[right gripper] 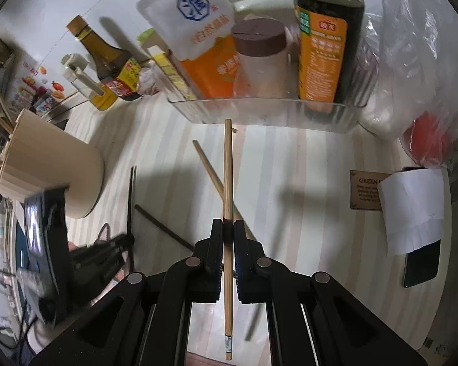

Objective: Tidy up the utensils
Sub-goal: 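Lower the left tool and close it on another dark chopstick, then lift the left tool's dark chopstick and carry both tools over the holder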

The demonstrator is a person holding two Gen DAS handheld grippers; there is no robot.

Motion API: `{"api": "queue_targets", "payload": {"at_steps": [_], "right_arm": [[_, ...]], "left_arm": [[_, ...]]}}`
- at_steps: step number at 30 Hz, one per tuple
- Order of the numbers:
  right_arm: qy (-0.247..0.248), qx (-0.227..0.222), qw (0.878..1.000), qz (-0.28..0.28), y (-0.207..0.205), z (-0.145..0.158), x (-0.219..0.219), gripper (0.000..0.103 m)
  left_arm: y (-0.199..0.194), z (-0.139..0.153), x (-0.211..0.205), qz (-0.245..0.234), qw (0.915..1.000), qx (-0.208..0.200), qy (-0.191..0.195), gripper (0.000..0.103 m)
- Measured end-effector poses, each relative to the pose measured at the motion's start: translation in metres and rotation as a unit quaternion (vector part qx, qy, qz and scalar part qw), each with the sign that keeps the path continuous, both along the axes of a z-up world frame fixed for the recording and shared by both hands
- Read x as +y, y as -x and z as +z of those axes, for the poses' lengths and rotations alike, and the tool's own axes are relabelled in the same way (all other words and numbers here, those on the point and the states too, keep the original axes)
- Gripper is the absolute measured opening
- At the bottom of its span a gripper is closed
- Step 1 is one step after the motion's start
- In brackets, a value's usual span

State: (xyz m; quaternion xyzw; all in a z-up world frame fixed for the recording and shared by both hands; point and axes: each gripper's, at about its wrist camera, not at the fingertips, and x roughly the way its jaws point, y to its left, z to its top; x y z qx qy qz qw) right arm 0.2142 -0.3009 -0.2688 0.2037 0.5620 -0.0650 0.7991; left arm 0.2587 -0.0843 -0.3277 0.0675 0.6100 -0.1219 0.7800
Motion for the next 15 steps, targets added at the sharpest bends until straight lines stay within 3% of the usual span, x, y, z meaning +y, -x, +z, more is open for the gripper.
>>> {"api": "queue_targets", "payload": {"at_steps": [8,15], "right_arm": [[-0.013,-0.017,0.999,0.027,0.000,0.015,0.025,0.007],[-0.026,-0.074,0.996,0.049,-0.012,0.060,0.049,0.007]], "left_arm": [[0.040,0.039,0.041,0.044,0.9972,-0.036,0.048,0.003],[0.042,0.124,0.069,0.072,0.9847,-0.128,0.094,0.003]]}}
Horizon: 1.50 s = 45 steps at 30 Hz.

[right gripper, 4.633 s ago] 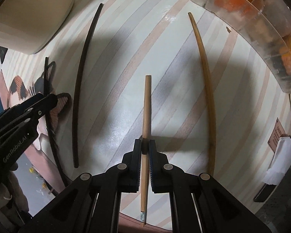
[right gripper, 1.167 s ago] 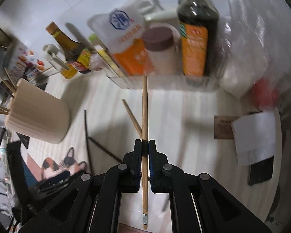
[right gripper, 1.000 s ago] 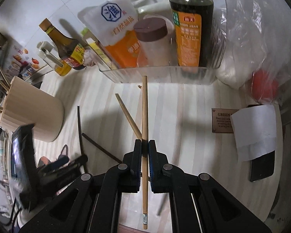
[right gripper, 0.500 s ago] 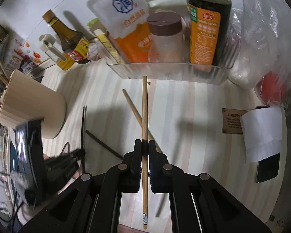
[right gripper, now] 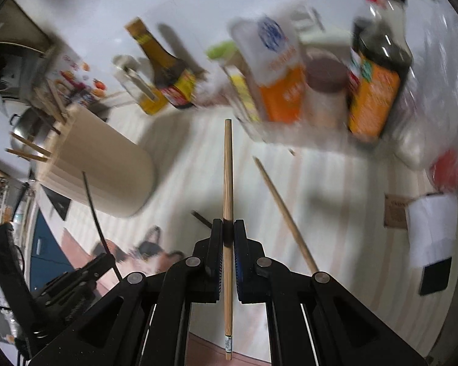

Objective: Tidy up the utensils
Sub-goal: 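Lift the left tool's dark chopstick and carry both tools over the holder, then lower both chopsticks into the holder and open both tools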

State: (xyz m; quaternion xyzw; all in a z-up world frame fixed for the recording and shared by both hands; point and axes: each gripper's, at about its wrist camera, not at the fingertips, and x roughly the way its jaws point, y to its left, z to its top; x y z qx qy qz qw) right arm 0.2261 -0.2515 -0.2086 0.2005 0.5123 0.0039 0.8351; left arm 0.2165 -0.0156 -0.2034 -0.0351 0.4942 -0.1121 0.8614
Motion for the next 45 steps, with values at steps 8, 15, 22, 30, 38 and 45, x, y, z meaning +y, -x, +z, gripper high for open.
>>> {"api": "queue_targets", "payload": {"at_steps": [8,15,22,30,38,45], "right_arm": [[-0.009,-0.089,0.996,0.021,-0.024,0.077,0.020,0.007],[-0.010,-0.171,0.985,0.037,-0.061,0.147,0.041,0.007],[-0.032,-0.227,0.972,0.054,-0.108,0.185,0.074,0.007],[-0.052,-0.246,0.965,0.073,-0.146,0.178,0.114,0.007],[-0.044,-0.253,0.963,0.078,-0.167,0.150,0.136,0.007],[-0.038,-0.254,0.963,0.078,-0.175,0.128,0.141,0.007]], "left_arm": [[-0.002,0.116,0.019,0.016,0.9895,-0.132,0.058,0.003],[-0.016,0.192,0.033,0.022,0.9731,-0.210,0.092,0.003],[-0.052,0.232,0.061,0.064,0.9616,-0.256,0.076,0.003],[-0.088,0.222,0.079,0.092,0.9617,-0.252,0.053,0.003],[-0.116,0.193,0.080,0.098,0.9683,-0.225,0.048,0.003],[-0.128,0.166,0.079,0.099,0.9752,-0.191,0.053,0.003]]}}
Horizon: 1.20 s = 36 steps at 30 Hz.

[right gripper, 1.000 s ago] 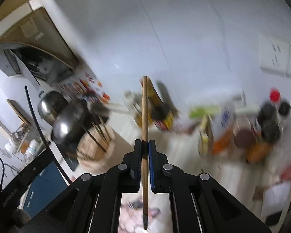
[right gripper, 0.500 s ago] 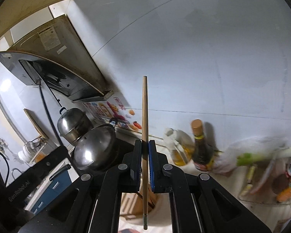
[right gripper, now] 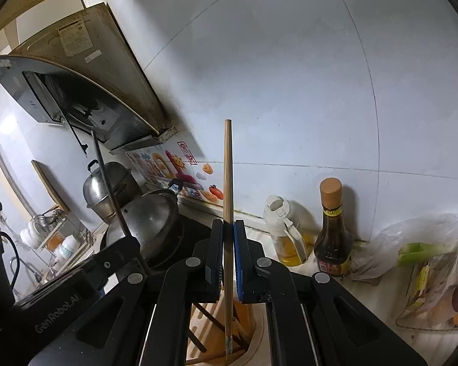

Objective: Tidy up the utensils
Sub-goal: 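Lower both chopsticks into the holder and open both tools, then close the left tool on the last dark chopstick while the right tool grasps a light one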

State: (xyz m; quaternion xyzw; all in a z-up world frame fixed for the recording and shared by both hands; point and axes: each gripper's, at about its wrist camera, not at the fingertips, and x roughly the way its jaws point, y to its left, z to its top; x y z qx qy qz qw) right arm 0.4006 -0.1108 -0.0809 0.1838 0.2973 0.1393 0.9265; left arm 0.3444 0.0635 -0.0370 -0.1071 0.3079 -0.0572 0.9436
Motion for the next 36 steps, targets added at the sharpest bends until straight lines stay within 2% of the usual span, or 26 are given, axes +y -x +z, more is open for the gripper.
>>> {"api": "queue_targets", "payload": {"at_steps": [10,16,17,18,19,20,21,22,23,26,27,29,30,32,36], "right_arm": [[0.011,0.007,1.000,0.021,0.009,-0.010,0.001,0.007],[0.017,0.038,0.997,0.062,0.012,-0.013,0.003,0.008],[0.018,0.043,0.997,0.066,0.013,-0.014,0.001,0.009],[0.017,0.048,0.996,0.068,0.016,-0.013,-0.001,0.017],[0.013,0.051,0.996,0.072,0.018,-0.013,-0.005,0.026],[0.009,0.052,0.996,0.073,0.022,-0.011,-0.009,0.044],[0.008,0.050,0.996,0.066,0.028,-0.008,-0.016,0.055],[0.006,0.050,0.997,0.064,0.033,-0.005,-0.022,0.056],[0.006,0.049,0.997,0.060,0.038,-0.002,-0.027,0.056],[0.010,0.053,0.998,0.039,0.055,0.004,-0.047,0.057],[0.014,0.058,0.998,0.028,0.060,0.004,-0.054,0.061],[0.009,0.072,0.997,0.010,0.072,0.003,-0.072,0.069],[0.011,0.083,0.996,-0.003,0.080,0.000,-0.082,0.073],[0.010,0.097,0.995,-0.017,0.093,-0.007,-0.098,0.075],[0.031,0.134,0.989,-0.049,0.117,-0.034,-0.128,0.082]], "left_arm": [[-0.005,-0.026,-0.001,-0.011,0.9990,0.043,0.008,0.003],[0.003,-0.031,-0.001,-0.035,0.9966,0.072,0.020,0.005],[0.008,-0.029,0.002,-0.036,0.9961,0.075,0.031,0.007],[0.012,-0.026,0.004,-0.036,0.9959,0.074,0.038,0.009],[0.016,-0.023,0.005,-0.033,0.9963,0.072,0.035,0.012],[0.021,-0.019,0.007,-0.024,0.9971,0.067,0.028,0.027],[0.026,-0.015,0.009,-0.015,0.9977,0.062,0.022,0.041],[0.031,-0.013,0.012,-0.007,0.9980,0.059,0.022,0.076],[0.038,-0.009,0.015,0.007,0.9983,0.052,0.023,0.091],[0.055,-0.004,0.020,0.026,0.9985,0.046,0.012,0.091],[0.059,-0.004,0.019,0.028,0.9984,0.047,0.011,0.091],[0.070,-0.007,0.018,0.032,0.9983,0.049,0.002,0.103],[0.076,-0.010,0.015,0.034,0.9981,0.052,-0.006,0.103],[0.087,-0.019,0.009,0.043,0.9970,0.061,-0.021,0.103],[0.100,-0.049,-0.006,0.037,0.9945,0.097,-0.015,0.103]]}}
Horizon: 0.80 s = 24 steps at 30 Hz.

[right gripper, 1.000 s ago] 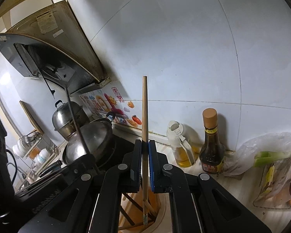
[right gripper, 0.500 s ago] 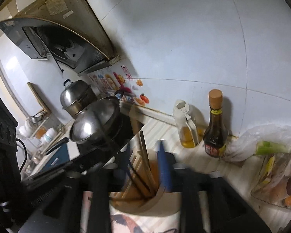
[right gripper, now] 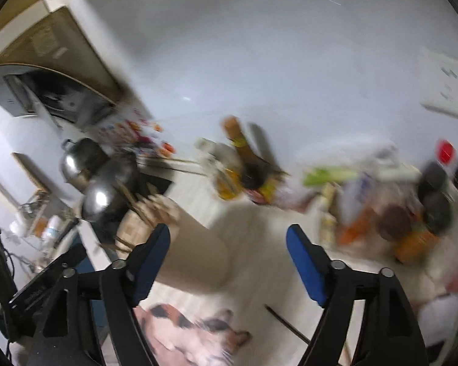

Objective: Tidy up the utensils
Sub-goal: 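Close the left tool on the last dark chopstick while the right tool grasps a light one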

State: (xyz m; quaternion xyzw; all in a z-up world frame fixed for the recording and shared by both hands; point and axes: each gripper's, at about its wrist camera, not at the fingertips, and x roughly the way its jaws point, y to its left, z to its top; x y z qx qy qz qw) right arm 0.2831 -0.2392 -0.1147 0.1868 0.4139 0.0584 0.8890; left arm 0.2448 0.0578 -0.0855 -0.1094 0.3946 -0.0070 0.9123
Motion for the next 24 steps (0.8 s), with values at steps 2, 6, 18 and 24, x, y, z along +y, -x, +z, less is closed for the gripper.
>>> {"api": "queue_targets", "payload": {"at_steps": [2,6,18,24], "right_arm": [[0.021,0.031,0.999,-0.016,0.011,-0.021,-0.017,0.082],[0.039,0.101,0.993,-0.040,0.030,-0.068,-0.053,0.076],[0.042,0.241,0.969,-0.042,0.044,-0.193,-0.109,0.040],[0.032,0.260,0.964,-0.049,0.036,-0.209,-0.125,0.040]], "left_arm": [[0.002,-0.019,-0.011,-0.004,0.9997,0.025,-0.003,0.103],[0.008,-0.074,-0.056,-0.028,0.9941,0.104,-0.015,0.103],[0.000,-0.219,-0.183,-0.090,0.9444,0.312,0.051,0.072],[-0.011,-0.236,-0.210,-0.080,0.9472,0.309,0.032,0.053]]}}
